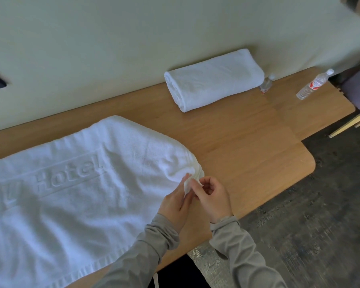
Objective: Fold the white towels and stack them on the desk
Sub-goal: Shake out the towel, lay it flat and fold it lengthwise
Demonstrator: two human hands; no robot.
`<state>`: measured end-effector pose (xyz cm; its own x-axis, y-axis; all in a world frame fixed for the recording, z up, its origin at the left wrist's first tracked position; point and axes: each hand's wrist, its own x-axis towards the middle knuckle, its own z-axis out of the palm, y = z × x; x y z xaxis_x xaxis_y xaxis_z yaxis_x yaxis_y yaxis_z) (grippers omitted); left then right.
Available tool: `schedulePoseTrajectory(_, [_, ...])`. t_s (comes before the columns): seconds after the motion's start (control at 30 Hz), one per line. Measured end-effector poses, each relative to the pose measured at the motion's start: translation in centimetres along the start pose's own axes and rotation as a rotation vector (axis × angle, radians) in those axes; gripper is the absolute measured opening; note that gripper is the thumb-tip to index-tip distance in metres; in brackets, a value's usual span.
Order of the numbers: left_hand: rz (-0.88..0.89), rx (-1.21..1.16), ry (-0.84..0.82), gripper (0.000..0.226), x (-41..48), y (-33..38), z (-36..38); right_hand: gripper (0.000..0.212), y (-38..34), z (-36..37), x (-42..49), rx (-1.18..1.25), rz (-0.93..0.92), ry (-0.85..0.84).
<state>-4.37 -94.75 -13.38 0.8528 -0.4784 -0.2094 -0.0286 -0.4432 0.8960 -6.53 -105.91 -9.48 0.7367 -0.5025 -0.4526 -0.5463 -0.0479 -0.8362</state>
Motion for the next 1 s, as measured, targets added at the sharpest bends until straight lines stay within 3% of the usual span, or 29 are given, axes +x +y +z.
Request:
schedulePoseTrajectory(0.07, [-0.026, -0.089, -0.069, 0.053, -0.4, 0.1, 0.1, 0.019, 0.2, 0.0, -0.2, -0.019, 0.014, 0.016])
schedulePoseTrajectory(0.13, [-0.071, -0.18, -0.054, 0.044, -0.7, -0.1, -0.1, 0.013, 0.3, -0.1, -0.3, -0.009, 0.022, 0.014])
schedulePoseTrajectory(0.2, [-0.098, -0.198, 0.043, 0.03, -0.8, -0.3, -0.4, 0.011, 0.3, -0.1, -0.5, -0.035, 0.016, 0.014])
schedulePoseTrajectory(0.3, [-0.139, -0.177, 0.279, 0.043, -0.3, 0.2, -1.0, 0.011, 0.2, -0.4, -0.7, -0.026, 0.029, 0.025])
schedulePoseTrajectory(0.37, [-0.044, -0.106, 0.422, 0.041, 0.0, 0.8, -1.6, 0.011, -0.1, -0.6, -0.8, 0.022, 0.043, 0.012])
schedulePoseTrajectory(0.47, [0.174, 0.067, 0.183, 0.041, -0.2, 1.8, -1.7, 0.01, -0.6, -0.6, -1.1, 0.147, 0.047, -0.022])
schedulePoseTrajectory(0.53, [0.246, 0.059, 0.082, 0.042, -0.5, 1.6, -1.6, 0.01, -0.9, -0.5, -1.3, 0.158, 0.038, -0.026])
schedulePoseTrajectory(0.67, [0.361, 0.129, 0.148, 0.045, -0.9, 0.8, -2.3, 0.015, -1.5, -0.6, -1.4, 0.165, 0.017, -0.008])
schedulePoseTrajectory(0.83, [0.329, 0.179, 0.158, 0.046, -1.1, 1.3, -2.7, 0.014, -2.5, -0.1, -1.3, 0.112, -0.027, -0.072])
schedulePoseTrajectory(1.0, [0.35, 0.102, 0.018, 0.064, -1.7, 1.6, -4.0, 0.014, -3.0, -0.2, -1.7, 0.117, -0.03, -0.113])
